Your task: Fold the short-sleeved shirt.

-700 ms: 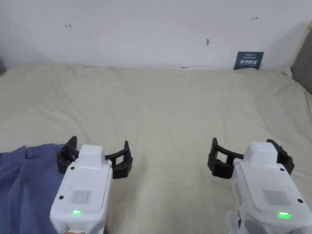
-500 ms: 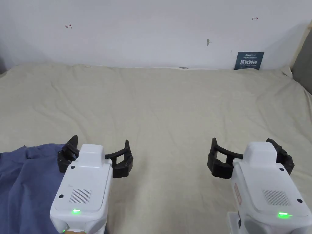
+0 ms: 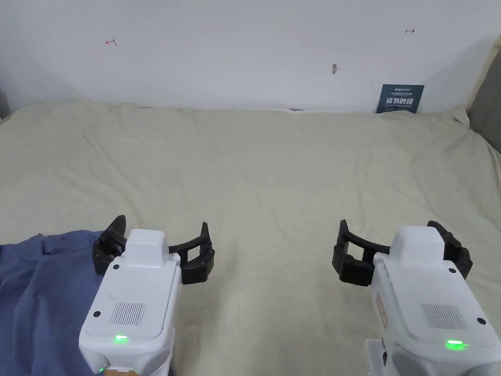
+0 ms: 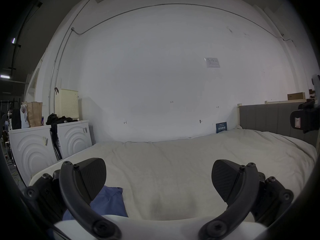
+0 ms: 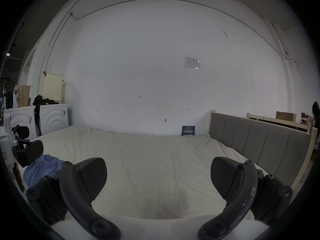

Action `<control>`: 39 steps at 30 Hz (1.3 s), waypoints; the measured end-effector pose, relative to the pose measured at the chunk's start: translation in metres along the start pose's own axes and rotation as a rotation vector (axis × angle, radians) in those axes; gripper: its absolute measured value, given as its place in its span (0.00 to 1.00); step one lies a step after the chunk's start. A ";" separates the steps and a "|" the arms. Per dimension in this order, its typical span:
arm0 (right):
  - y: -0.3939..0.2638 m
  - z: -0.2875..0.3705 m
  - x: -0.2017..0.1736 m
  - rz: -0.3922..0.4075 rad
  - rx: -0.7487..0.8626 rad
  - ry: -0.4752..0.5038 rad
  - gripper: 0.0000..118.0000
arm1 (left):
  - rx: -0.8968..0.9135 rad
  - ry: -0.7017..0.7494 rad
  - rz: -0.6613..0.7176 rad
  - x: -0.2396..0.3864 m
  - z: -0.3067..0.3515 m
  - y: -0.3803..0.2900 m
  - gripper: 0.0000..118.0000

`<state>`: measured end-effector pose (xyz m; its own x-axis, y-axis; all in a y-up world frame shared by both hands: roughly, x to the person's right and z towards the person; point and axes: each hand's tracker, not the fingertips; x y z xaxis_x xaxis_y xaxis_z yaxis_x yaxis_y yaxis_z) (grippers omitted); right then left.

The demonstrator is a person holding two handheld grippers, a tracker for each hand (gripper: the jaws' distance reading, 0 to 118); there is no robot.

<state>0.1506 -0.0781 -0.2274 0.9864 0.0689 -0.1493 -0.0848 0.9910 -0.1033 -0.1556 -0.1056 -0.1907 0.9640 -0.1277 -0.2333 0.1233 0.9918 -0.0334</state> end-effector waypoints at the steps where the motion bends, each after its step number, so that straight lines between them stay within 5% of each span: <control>1: 0.000 0.000 0.001 0.000 -0.001 0.000 1.00 | 0.001 0.002 0.002 0.000 0.000 0.000 1.00; 3: 0.000 0.000 0.001 0.005 -0.007 0.000 0.98 | 0.006 0.009 0.005 0.001 0.001 0.001 0.98; 5: 0.002 0.002 0.000 0.028 -0.026 -0.012 0.80 | 0.005 0.000 0.032 0.001 0.002 0.002 0.85; 7: 0.003 0.003 -0.001 0.040 -0.032 -0.023 0.34 | -0.001 -0.022 0.073 0.000 0.003 0.005 0.48; 8: 0.003 0.002 -0.001 0.047 -0.039 -0.034 0.14 | -0.008 -0.029 0.082 0.000 0.002 0.006 0.20; 9: 0.003 0.002 -0.001 0.045 -0.046 -0.035 0.03 | -0.021 -0.032 0.079 0.001 0.001 0.007 0.01; 19: 0.008 -0.012 -0.024 0.025 -0.055 0.067 0.01 | -0.061 0.036 0.037 -0.024 0.015 -0.004 0.00; 32: 0.017 -0.030 -0.170 0.036 -0.004 0.476 0.01 | -0.121 0.444 0.020 -0.178 0.084 -0.015 0.00; 39: 0.014 -0.024 -0.226 0.036 -0.024 0.607 0.01 | -0.174 0.587 0.033 -0.234 0.124 -0.022 0.00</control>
<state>-0.0765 -0.0829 -0.2191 0.7271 0.0178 -0.6863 -0.1272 0.9858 -0.1092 -0.3549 -0.0968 -0.0151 0.6698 -0.1270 -0.7316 0.0077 0.9864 -0.1641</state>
